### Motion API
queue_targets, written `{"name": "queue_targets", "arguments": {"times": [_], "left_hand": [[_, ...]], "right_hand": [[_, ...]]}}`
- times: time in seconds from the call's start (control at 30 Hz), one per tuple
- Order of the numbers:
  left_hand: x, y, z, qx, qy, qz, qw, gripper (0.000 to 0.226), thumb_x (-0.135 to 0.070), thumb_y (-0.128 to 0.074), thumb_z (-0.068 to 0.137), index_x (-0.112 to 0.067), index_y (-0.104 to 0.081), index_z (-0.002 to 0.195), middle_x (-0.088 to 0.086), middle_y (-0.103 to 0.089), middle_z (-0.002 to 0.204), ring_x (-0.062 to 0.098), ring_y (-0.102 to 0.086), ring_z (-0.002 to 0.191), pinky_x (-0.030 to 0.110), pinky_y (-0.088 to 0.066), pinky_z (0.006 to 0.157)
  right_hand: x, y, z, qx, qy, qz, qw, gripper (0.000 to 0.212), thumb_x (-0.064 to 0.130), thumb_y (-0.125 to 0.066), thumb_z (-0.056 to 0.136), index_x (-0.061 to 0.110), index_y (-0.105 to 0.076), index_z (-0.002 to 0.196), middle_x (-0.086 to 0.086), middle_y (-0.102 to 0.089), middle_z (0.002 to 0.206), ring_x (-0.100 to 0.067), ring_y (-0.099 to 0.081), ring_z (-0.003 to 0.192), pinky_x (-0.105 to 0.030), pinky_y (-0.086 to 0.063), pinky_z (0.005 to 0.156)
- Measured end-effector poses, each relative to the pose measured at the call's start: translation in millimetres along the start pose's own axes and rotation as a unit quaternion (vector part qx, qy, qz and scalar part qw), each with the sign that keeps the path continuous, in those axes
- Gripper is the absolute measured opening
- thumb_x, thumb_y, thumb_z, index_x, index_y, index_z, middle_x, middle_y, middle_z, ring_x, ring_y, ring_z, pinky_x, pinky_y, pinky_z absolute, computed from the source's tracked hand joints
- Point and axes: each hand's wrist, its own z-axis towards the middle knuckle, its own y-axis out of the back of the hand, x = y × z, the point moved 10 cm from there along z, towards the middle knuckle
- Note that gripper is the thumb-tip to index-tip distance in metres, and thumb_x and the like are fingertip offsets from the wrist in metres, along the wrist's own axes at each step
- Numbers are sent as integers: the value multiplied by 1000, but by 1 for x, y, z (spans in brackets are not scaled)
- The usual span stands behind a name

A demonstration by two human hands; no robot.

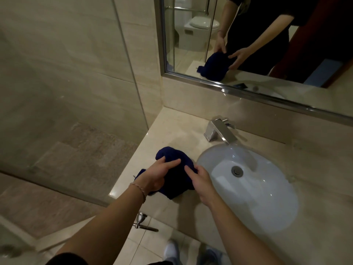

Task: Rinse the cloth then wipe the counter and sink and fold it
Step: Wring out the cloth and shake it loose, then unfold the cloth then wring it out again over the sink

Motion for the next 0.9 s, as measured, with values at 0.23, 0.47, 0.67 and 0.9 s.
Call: {"name": "queue_targets", "arguments": {"times": [0.23, 0.47, 0.67, 0.9], "left_hand": [[3, 30, 5, -11, 36, 87, 996, 43, -20, -66, 98, -18, -53, 139, 12, -67, 130, 34, -66, 117, 56, -54, 100], [-38, 72, -2, -73, 5, 113, 991, 42, -24, -71, 95, -9, -59, 132, 12, -73, 120, 32, -72, 106, 51, -58, 95], [-32, 88, 1, -198, -22, 179, 964, 43, -26, -79, 88, -6, -63, 122, 13, -70, 109, 25, -70, 92, 39, -61, 74], [-13, 114, 2, -182, 7, 245, 952, 56, -15, -77, 90, -10, -54, 140, 15, -65, 123, 31, -68, 103, 44, -59, 89]], "right_hand": [[43, 36, 13, -72, 55, -63, 994, 25, 6, -51, 100, 23, -58, 116, -6, -64, 121, -24, -64, 106, -44, -57, 91], [94, 83, 18, -80, 29, -29, 996, 33, 5, -46, 102, 29, -44, 125, -2, -63, 115, -22, -65, 92, -34, -53, 59], [41, 63, 7, 38, -113, -154, 981, 42, 18, -71, 92, 14, -50, 129, -14, -67, 112, -27, -66, 89, -37, -51, 67], [-11, 85, -10, 100, -202, -313, 922, 88, 37, -83, 81, 25, -24, 146, -6, -53, 129, -22, -63, 103, -30, -55, 69]]}}
